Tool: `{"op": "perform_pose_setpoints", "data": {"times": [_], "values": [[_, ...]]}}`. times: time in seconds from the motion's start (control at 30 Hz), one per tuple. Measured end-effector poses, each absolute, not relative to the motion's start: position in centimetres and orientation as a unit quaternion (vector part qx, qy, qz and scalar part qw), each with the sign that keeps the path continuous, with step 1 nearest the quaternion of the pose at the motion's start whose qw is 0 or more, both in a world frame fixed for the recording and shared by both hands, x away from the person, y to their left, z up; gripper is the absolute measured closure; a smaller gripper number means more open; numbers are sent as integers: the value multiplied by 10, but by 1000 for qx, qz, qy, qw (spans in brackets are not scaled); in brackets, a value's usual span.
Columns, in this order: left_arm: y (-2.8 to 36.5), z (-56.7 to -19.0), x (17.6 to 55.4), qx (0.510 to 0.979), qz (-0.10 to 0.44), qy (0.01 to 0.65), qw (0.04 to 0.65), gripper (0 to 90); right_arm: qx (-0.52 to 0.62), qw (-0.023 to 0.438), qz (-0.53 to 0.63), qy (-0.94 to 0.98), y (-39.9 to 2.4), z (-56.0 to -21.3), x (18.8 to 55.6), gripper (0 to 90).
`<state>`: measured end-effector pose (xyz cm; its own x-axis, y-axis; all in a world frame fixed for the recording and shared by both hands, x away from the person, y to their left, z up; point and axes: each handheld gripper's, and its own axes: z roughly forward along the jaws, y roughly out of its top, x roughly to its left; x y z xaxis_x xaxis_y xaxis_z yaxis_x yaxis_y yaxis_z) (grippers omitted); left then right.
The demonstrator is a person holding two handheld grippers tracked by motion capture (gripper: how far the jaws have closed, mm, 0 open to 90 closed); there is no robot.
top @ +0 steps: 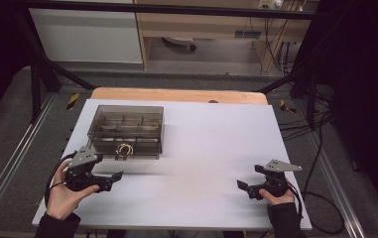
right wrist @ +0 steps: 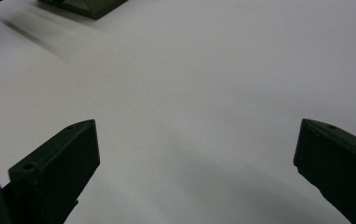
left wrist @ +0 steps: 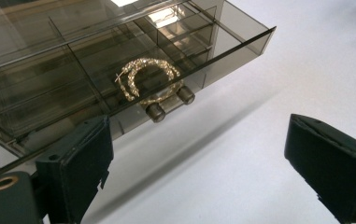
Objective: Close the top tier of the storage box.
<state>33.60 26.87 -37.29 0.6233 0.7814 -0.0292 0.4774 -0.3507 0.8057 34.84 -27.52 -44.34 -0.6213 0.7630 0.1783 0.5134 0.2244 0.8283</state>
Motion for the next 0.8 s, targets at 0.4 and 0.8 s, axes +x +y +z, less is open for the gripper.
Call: {"op": "perform_pose_setpoints", "data": {"times": [0.4,0.8], "values": [[271,-379,335,805,173,393,409,78,413,134,466,771,-275,-443,348,9],[276,-386,339,809,151,399,403,165,411,133,464,773,-274,-444,348,9]]}}
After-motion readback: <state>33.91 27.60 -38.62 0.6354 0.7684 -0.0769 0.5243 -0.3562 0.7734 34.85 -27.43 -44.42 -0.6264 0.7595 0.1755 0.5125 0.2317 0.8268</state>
